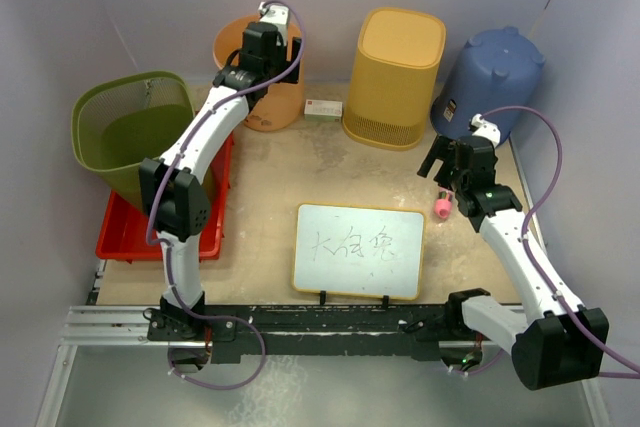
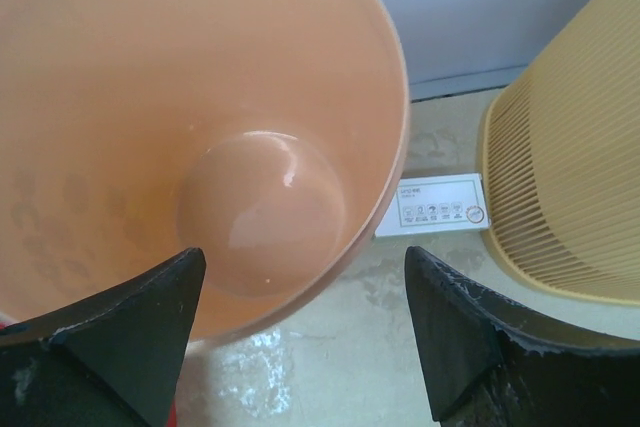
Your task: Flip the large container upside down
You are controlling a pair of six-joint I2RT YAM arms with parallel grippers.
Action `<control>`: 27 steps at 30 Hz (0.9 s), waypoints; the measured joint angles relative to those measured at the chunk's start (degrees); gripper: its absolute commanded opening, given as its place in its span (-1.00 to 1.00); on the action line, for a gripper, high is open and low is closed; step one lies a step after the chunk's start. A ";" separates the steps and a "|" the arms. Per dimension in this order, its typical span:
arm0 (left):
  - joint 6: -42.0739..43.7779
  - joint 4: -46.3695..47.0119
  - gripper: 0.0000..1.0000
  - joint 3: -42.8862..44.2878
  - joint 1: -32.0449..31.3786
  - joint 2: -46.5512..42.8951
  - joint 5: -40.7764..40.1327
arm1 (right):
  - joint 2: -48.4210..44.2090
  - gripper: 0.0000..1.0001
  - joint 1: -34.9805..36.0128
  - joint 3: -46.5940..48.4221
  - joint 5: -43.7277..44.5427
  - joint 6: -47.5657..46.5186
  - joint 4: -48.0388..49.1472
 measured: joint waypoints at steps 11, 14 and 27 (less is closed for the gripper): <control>3.93 -8.44 -0.50 9.62 0.33 7.37 8.39 | 0.00 0.96 0.00 0.00 -0.79 -0.02 -0.33; 3.93 -8.07 -0.83 9.40 0.39 7.26 10.40 | 0.09 0.95 0.00 0.00 -1.36 0.02 -0.33; 1.79 -9.42 -1.00 5.42 -0.66 1.51 13.97 | 1.55 0.95 0.00 0.00 -2.75 0.85 0.13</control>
